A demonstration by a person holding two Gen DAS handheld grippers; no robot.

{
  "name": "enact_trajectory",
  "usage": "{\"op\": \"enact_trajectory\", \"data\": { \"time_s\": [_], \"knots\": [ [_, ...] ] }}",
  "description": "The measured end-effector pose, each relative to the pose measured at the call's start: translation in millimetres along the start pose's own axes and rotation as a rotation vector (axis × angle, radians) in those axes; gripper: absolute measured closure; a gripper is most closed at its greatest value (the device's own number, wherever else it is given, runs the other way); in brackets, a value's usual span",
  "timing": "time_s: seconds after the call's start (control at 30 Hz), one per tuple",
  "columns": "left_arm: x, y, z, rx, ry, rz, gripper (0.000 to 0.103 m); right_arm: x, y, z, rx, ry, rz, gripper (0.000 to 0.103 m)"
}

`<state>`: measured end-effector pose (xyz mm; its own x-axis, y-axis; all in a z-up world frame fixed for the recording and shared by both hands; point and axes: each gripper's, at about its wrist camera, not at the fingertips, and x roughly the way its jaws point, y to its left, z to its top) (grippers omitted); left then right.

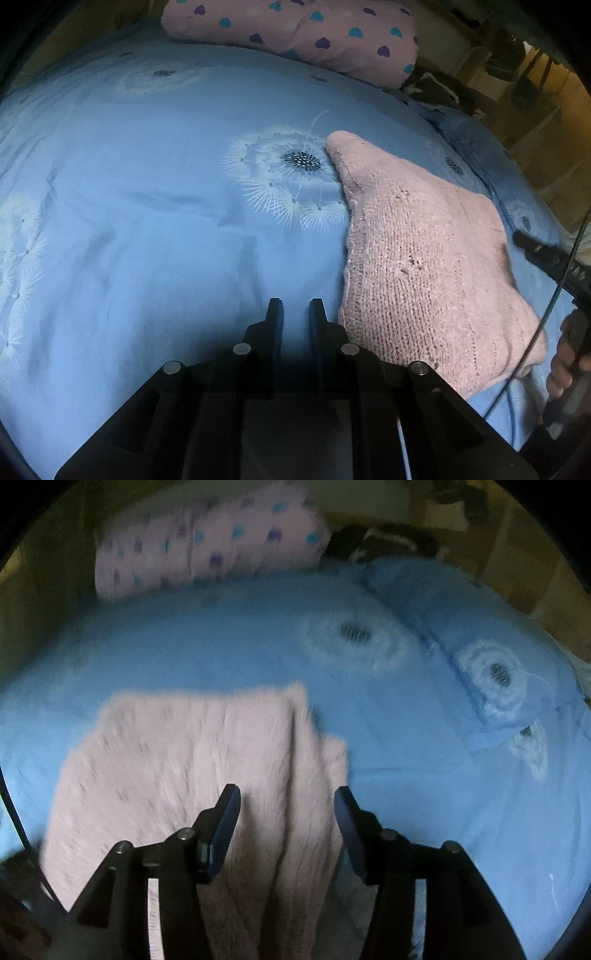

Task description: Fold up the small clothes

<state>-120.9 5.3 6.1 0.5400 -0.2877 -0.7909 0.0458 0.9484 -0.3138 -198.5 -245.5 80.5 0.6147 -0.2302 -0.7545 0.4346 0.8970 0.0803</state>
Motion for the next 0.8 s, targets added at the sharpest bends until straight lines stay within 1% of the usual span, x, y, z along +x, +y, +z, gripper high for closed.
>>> {"op": "enact_trajectory", "data": {
  "time_s": [0.03, 0.07, 0.1, 0.13, 0.17, 0.2, 0.23, 0.27, 0.3, 0.33, 0.37, 0.4, 0.43, 0.47, 0.5, 0.53, 0.57, 0.6, 0.63, 0.67, 0.7, 0.73, 0.8],
  "knots": [
    [-2.6, 4.5, 3.1, -0.019, 0.001, -0.018, 0.1, -4.6, -7.4, 3.4, 0.022, -0.023, 0.01, 0.02],
    [-8.5, 9.8, 7.8, -0.041, -0.02, -0.025, 0.085, -5.0, -14.0, 6.2, 0.041, -0.022, 0.023, 0.005],
    [-18.0, 15.9, 15.2, -0.061, -0.067, -0.045, 0.075, -1.5, -22.0, 8.6, 0.066, 0.005, 0.047, 0.001],
    [-23.7, 19.4, 20.9, -0.07, -0.098, -0.071, 0.056, 5.7, -29.3, 10.5, 0.097, 0.047, 0.08, 0.0],
    [-30.4, 23.7, 29.6, -0.085, -0.129, -0.124, 0.044, 14.3, -36.5, 10.2, 0.132, 0.097, 0.111, 0.0],
    [-34.0, 26.4, 37.4, -0.1, -0.142, -0.184, 0.04, 24.9, -45.0, 8.6, 0.18, 0.147, 0.139, 0.0],
    [-33.9, 27.6, 46.2, -0.11, -0.139, -0.26, 0.038, 35.8, -54.0, 5.2, 0.235, 0.185, 0.168, 0.0],
    [-28.5, 27.3, 54.3, -0.111, -0.115, -0.33, 0.037, 49.0, -63.2, 0.4, 0.298, 0.231, 0.214, 0.0],
    [-19.8, 25.0, 60.5, -0.104, -0.08, -0.372, 0.037, 60.1, -68.7, -3.4, 0.341, 0.265, 0.259, 0.0],
    [-7.0, 23.3, 66.9, -0.098, -0.034, -0.398, 0.037, 74.3, -72.5, -8.5, 0.385, 0.303, 0.317, 0.0],
    [10.2, 22.5, 73.3, -0.102, 0.035, -0.426, 0.037, 81.3, -73.4, -9.0, 0.395, 0.305, 0.332, 0.0],
    [28.5, 21.1, 79.3, -0.111, 0.111, -0.463, 0.037, 83.2, -72.1, -4.8, 0.389, 0.281, 0.344, 0.0],
    [50.5, 19.4, 85.5, -0.126, 0.205, -0.495, 0.038, 87.9, -67.6, -1.2, 0.386, 0.292, 0.394, 0.0],
    [68.7, 18.5, 91.5, -0.145, 0.267, -0.513, 0.038, 95.2, -63.9, 2.6, 0.399, 0.323, 0.469, 0.0],
    [73.5, 18.0, 95.7, -0.16, 0.265, -0.53, 0.039, 104.1, -60.1, 4.6, 0.423, 0.354, 0.538, 0.0],
    [75.5, 15.9, 101.4, -0.175, 0.257, -0.556, 0.057, 109.6, -55.9, 4.8, 0.423, 0.365, 0.547, 0.0],
    [78.2, 10.9, 103.0, -0.188, 0.272, -0.6, 0.094, 111.7, -50.5, 5.6, 0.398, 0.37, 0.534, 0.003],
    [79.2, 4.5, 102.8, -0.184, 0.28, -0.591, 0.096, 110.6, -44.3, 8.2, 0.358, 0.37, 0.502, 0.013],
    [76.1, -3.9, 103.0, -0.151, 0.256, -0.529, 0.101, 109.8, -38.7, 10.9, 0.329, 0.373, 0.475, 0.064],
    [69.7, -13.5, 106.6, -0.094, 0.217, -0.472, 0.103, 111.2, -36.6, 12.1, 0.338, 0.378, 0.488, 0.065],
    [64.7, -21.3, 111.6, -0.049, 0.188, -0.435, 0.103, 112.2, -35.4, 14.9, 0.337, 0.37, 0.503, 0.066],
    [59.4, -29.7, 120.7, -0.006, 0.164, -0.404, 0.103, 110.9, -34.5, 20.6, 0.321, 0.353, 0.514, 0.068],
    [56.8, -35.8, 134.3, 0.024, 0.152, -0.367, 0.103, 105.5, -29.8, 35.4, 0.269, 0.302, 0.514, 0.068]
  ]
}}
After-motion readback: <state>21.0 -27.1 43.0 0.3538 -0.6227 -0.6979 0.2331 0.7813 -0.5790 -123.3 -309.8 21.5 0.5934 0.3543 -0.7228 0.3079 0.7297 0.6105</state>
